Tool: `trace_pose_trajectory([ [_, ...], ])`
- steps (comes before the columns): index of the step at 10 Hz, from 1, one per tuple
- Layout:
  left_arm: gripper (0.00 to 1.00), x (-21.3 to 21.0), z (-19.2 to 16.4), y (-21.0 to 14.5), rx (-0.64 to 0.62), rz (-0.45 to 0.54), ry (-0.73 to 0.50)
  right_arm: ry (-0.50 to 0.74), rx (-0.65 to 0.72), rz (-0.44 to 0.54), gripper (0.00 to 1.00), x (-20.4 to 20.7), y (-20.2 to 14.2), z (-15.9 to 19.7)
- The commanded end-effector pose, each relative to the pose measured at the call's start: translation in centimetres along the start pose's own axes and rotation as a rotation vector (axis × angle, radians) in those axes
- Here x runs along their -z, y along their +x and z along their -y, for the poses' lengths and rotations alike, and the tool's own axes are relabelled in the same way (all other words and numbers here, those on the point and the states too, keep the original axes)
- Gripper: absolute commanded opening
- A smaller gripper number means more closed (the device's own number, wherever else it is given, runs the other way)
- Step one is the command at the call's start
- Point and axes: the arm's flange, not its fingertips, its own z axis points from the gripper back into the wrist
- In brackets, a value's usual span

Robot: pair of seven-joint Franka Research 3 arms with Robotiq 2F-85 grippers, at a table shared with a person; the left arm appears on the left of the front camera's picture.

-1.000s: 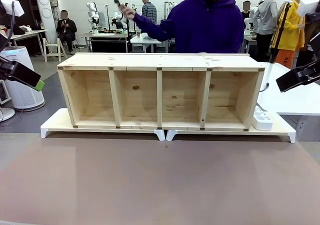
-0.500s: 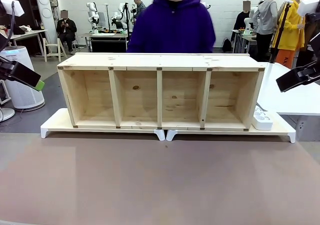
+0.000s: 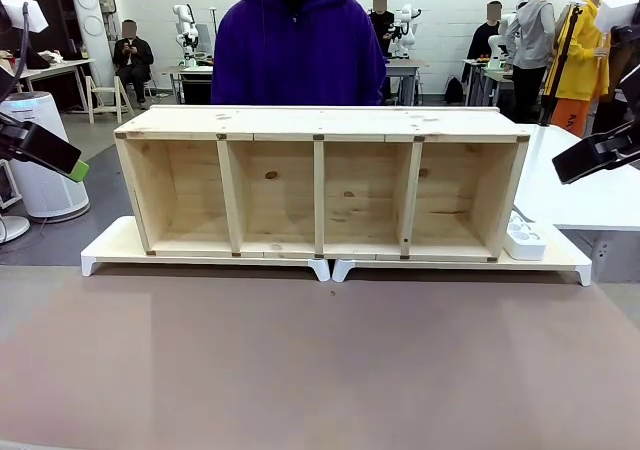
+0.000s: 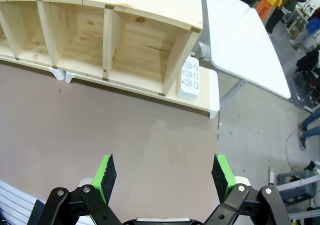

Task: Perform cable management.
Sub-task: When the cord part of the Power Cable appears at the lower middle area of the table and stops, grasp the cord part of the Power Cable.

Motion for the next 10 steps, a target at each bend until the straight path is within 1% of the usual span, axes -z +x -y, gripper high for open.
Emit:
trace_pose_trajectory([
  [1,1.00,-0.10,0.09,0.09,0.003,0.011,0.005,-0.002,-0.006,0.003,1.00,0.14,0.11,-0.04],
  [10,1.00,-0.10,0.09,0.09,0.003,0.011,0.005,-0.002,-0.006,0.003,1.00,0.14,0.11,-0.04],
])
